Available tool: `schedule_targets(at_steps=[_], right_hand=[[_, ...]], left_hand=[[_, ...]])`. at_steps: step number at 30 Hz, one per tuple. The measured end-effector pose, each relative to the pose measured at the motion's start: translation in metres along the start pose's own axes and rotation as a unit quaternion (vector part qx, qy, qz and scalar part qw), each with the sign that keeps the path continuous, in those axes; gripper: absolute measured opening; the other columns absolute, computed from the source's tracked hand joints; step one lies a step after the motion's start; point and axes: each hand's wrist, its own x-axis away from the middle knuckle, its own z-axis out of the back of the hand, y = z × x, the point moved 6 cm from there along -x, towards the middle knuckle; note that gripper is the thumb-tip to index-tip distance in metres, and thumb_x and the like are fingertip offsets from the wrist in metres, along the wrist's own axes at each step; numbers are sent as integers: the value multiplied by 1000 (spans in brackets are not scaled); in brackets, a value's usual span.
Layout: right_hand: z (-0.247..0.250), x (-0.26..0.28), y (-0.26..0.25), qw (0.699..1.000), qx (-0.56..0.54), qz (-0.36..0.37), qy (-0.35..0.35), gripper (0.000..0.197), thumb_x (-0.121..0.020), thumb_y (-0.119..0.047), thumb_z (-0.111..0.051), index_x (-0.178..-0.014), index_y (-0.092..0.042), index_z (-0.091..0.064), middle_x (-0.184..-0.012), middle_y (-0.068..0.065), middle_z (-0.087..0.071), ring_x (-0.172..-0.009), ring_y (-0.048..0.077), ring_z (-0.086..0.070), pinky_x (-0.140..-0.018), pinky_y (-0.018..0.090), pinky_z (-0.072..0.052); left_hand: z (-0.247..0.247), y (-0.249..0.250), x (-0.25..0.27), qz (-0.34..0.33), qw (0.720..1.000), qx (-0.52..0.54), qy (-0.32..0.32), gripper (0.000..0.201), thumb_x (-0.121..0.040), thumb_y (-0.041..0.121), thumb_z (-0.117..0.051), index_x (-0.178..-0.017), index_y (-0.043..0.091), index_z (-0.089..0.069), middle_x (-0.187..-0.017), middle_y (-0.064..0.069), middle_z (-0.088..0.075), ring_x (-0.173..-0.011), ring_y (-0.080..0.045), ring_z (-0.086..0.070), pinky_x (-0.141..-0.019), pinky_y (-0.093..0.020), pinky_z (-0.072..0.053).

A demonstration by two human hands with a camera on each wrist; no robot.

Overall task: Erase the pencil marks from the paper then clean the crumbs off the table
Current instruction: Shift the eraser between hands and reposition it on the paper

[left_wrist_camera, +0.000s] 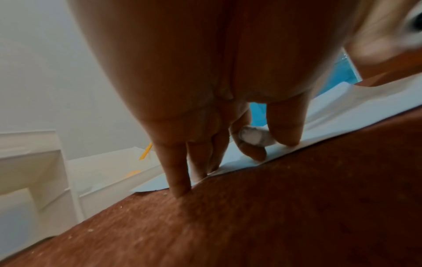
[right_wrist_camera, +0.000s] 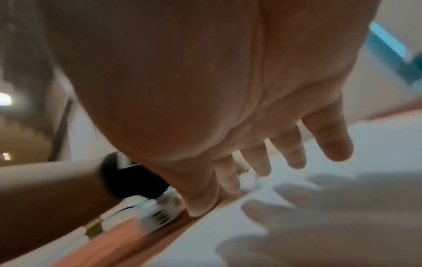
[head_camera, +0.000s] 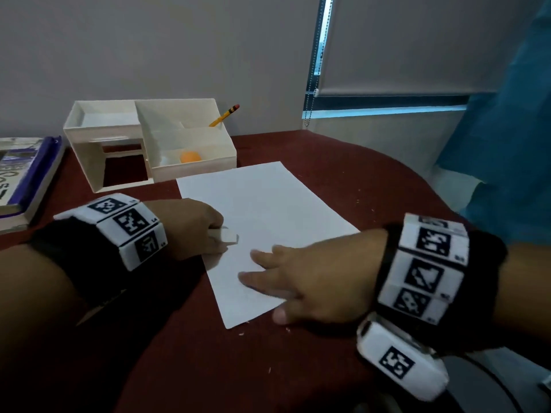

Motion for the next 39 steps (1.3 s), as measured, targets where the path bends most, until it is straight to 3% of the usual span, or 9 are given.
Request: schedule_targets(at_steps=[2, 5, 8, 12, 15, 18, 25, 32, 39], right_hand=[[-13, 17, 38, 992, -12, -102, -74, 69, -105, -46, -36, -159, -34, 6, -167, -3, 10, -153, 24, -2, -123, 49, -12], [1, 46, 99, 953, 43, -285, -89, 65, -105, -49, -33, -159, -17, -18, -164, 12, -20, -147, 30, -28, -118, 44, -26], [20, 37, 72, 959, 202, -197, -38, 46, -107, -41, -30, -143, -17, -46, -150, 17, -37, -141, 41, -31, -111, 50, -36], [17, 14, -9, 998, 32, 6, 44, 51, -109, -39, -31, -157, -23, -26, -166, 7, -10, -150, 28, -13, -117, 36, -14], [2, 13, 43, 993, -13, -109, -42, 62, -107, -50, -27, -161, -25, -9, -168, 4, -5, -151, 25, -16, -118, 35, -10], [8, 44, 109, 956, 49, -280, -72, 61, -104, -54, -32, -146, -12, -45, -149, 10, -47, -131, 27, -48, -104, 34, -35], [-3, 46, 13, 994, -100, -37, 34, 55, -104, -48, -38, -157, -36, -24, -167, -3, -8, -152, 19, -17, -123, 39, -16], [5, 73, 104, 951, 40, -303, 38, 53, -101, -53, -38, -128, -14, -60, -126, 3, -60, -105, 25, -57, -91, 36, -44], [-16, 34, 1, 997, -68, -27, 31, 75, -97, -68, -30, -159, -36, -1, -167, -5, 9, -154, 22, 3, -123, 51, -10]], left_hand=[[0, 1, 1, -1, 1000, -3, 5, 26, -94, 48, -56, -96, 22, -58, -87, 9, -57, -79, -9, -52, -70, -24, -39], [2, 1, 4, -2, 1000, -10, 15, 24, -94, 49, -56, -94, 25, -57, -85, 12, -56, -76, -5, -51, -65, -22, -37], [3, 2, 5, 1, 1000, -7, 13, 23, -93, 50, -56, -91, 27, -56, -84, 13, -57, -75, -3, -52, -66, -21, -38], [2, 4, 7, 10, 1000, -20, 8, 22, -94, 51, -55, -88, 29, -53, -89, 12, -57, -79, -4, -54, -69, -21, -39], [2, 5, 9, 12, 1000, -19, 4, 21, -95, 51, -53, -92, 30, -52, -95, 10, -58, -84, -7, -55, -74, -22, -41], [3, 6, 11, 17, 1000, -24, 4, 22, -95, 51, -52, -93, 30, -50, -93, 11, -55, -83, -8, -52, -72, -22, -38], [1, 3, 9, 50, 998, -29, -6, 33, -96, 53, -48, -111, 23, -54, -105, 4, -59, -90, -14, -53, -77, -25, -38], [0, 7, 10, 53, 998, -47, 2, 36, -98, 49, -46, -120, 20, -50, -119, -1, -61, -90, -13, -48, -78, -23, -34], [-3, 5, 9, 59, 998, -30, 1, 37, -95, 52, -50, -118, 23, -50, -112, 1, -62, -94, -15, -56, -87, -27, -44]])
